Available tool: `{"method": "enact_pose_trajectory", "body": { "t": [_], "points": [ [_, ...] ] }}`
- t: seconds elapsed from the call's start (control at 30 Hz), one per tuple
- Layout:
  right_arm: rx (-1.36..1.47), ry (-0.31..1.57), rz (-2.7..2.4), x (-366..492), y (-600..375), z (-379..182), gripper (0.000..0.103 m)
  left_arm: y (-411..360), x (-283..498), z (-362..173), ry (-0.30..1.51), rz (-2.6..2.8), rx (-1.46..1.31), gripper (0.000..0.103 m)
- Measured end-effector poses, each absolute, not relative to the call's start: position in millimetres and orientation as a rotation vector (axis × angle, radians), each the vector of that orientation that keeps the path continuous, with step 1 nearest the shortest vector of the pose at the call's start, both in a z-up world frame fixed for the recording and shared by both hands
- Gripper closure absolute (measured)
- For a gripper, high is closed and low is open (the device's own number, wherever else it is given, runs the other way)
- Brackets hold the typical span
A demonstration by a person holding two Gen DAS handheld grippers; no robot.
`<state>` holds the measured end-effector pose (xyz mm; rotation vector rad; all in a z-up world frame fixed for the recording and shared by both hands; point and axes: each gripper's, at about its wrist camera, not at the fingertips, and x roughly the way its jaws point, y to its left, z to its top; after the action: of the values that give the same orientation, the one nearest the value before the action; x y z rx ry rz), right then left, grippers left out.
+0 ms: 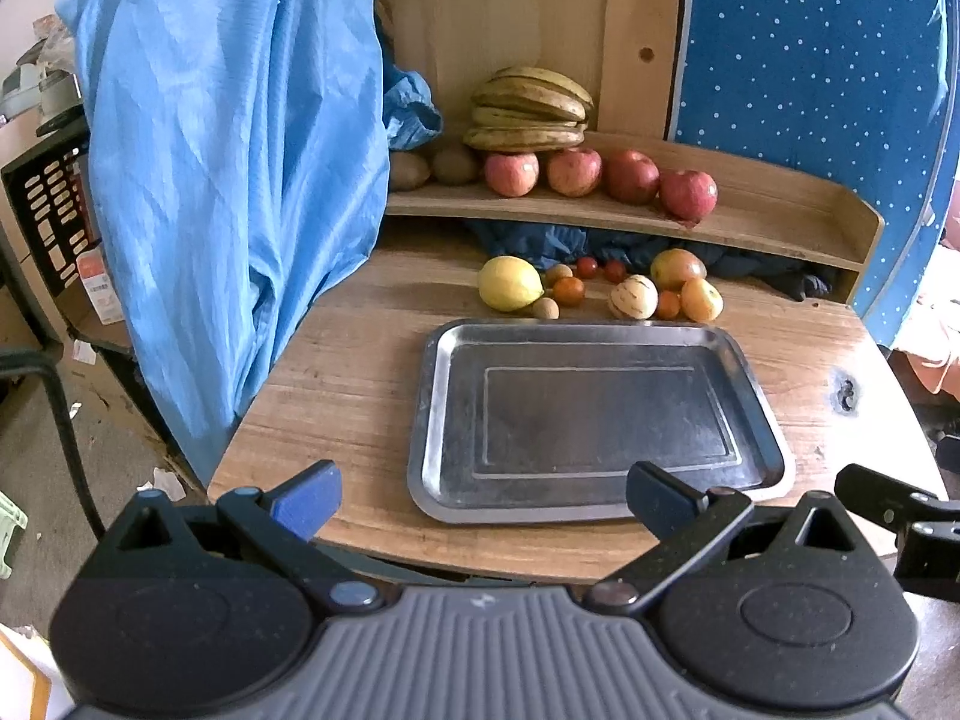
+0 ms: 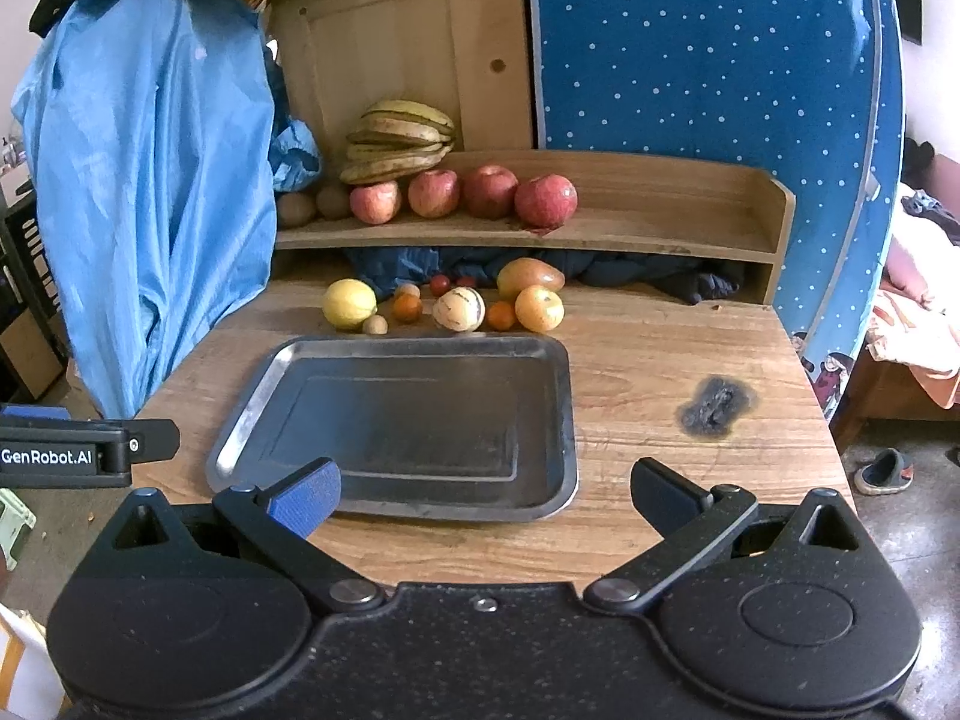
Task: Organize fruits
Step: 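Grasp the yellow lemon with the left tool while the right tool grasps a small brown fruit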
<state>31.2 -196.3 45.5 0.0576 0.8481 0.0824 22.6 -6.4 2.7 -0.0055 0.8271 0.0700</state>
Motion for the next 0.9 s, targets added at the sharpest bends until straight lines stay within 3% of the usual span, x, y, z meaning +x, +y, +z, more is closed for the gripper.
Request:
{"method": "enact_pose_trajectory", "body": {
  "t": [0.9],
  "points": [
    [0.099, 0.836, -0.12, 151, -132, 20, 0.0, 66, 199, -14, 0.856, -0.148, 0.054, 0.0]
  ]
}}
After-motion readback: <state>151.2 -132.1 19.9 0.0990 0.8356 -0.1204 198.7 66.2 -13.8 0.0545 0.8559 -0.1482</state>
